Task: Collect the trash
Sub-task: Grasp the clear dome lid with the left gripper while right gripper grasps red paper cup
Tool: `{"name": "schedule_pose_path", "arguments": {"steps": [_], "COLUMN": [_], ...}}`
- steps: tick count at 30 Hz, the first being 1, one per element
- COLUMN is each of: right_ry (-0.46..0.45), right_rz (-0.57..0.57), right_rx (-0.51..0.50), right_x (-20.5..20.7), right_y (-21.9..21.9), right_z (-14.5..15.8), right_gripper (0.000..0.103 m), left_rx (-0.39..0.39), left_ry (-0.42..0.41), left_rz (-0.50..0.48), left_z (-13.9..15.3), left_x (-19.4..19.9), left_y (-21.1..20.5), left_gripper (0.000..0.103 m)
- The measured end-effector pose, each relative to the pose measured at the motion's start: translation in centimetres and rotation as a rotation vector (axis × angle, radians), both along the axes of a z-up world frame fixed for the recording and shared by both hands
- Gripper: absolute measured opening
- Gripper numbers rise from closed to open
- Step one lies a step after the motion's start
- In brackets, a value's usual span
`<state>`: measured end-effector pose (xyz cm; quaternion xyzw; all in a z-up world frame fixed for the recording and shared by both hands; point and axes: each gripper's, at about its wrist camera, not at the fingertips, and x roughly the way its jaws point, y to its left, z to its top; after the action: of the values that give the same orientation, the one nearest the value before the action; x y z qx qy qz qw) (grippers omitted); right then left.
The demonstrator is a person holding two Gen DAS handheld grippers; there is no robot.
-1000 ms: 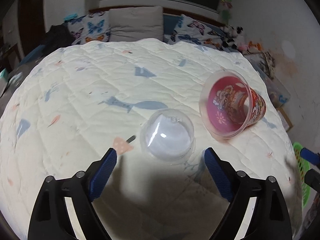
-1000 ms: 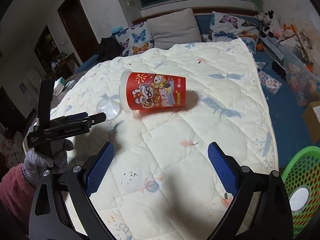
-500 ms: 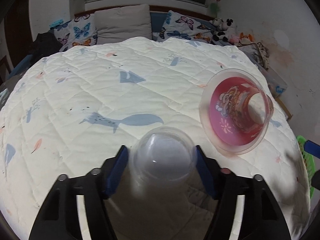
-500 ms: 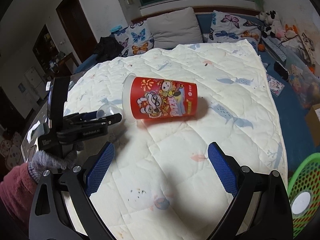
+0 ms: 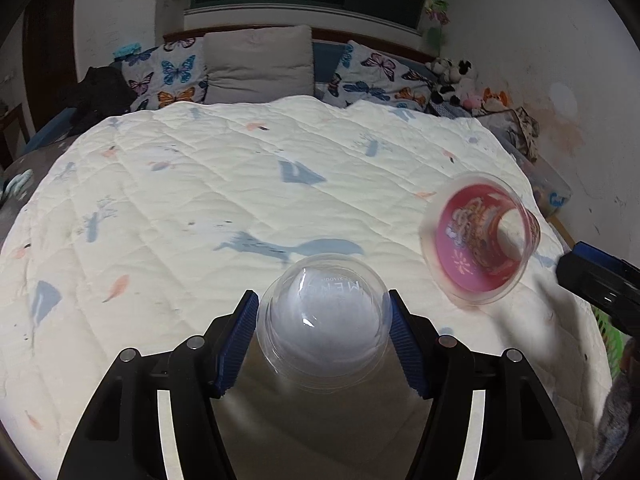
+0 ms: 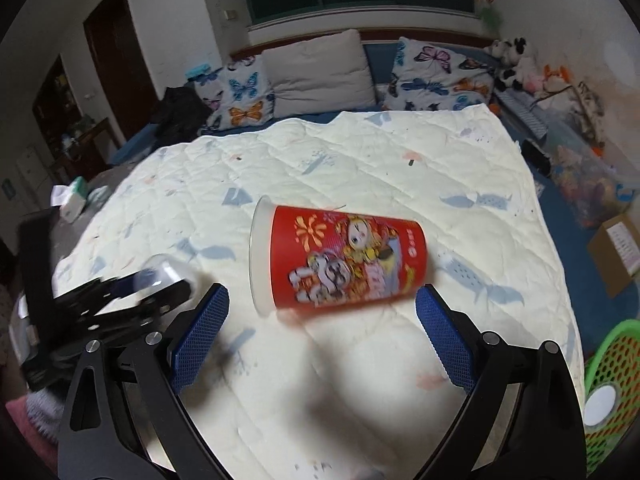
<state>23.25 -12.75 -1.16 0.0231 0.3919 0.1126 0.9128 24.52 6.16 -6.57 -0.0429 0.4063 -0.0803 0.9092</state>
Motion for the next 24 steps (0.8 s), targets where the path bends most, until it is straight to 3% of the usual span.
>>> {"name": "schedule_pose_path", "arguments": {"steps": [8,14,19,24], "right_ry": [-0.01,0.035,0.06,0.065], "right_rz": [-0.082,-0.181,-0.209,-0.194], "right_rx": [-0.131,-0.194,-0.19,-0.139], "right_x": [2.3,4.5,4.1,2.7], "right_y": [3.0,2.2,0.7,-1.3], "right_z": [-1.2,-3.5,-4.4,-4.8], "right_gripper": [0.094,0.088,0.07,0.041], "left_rx": [-0.019,-0.037,-0.043,-0.053], "left_ry": [-0.012,-0.011,-0.017,-0.03], "left_rz": [0.031,0.032,0.023,0.012], "left_z": [0.3,0.1,0.3,0.7], "left_x": [-0.5,-1.0,-1.4,-2.2], "left_y": [2.2,2.7,2.8,2.3], "left_gripper": [0.062,0.062,0.062,0.062]}}
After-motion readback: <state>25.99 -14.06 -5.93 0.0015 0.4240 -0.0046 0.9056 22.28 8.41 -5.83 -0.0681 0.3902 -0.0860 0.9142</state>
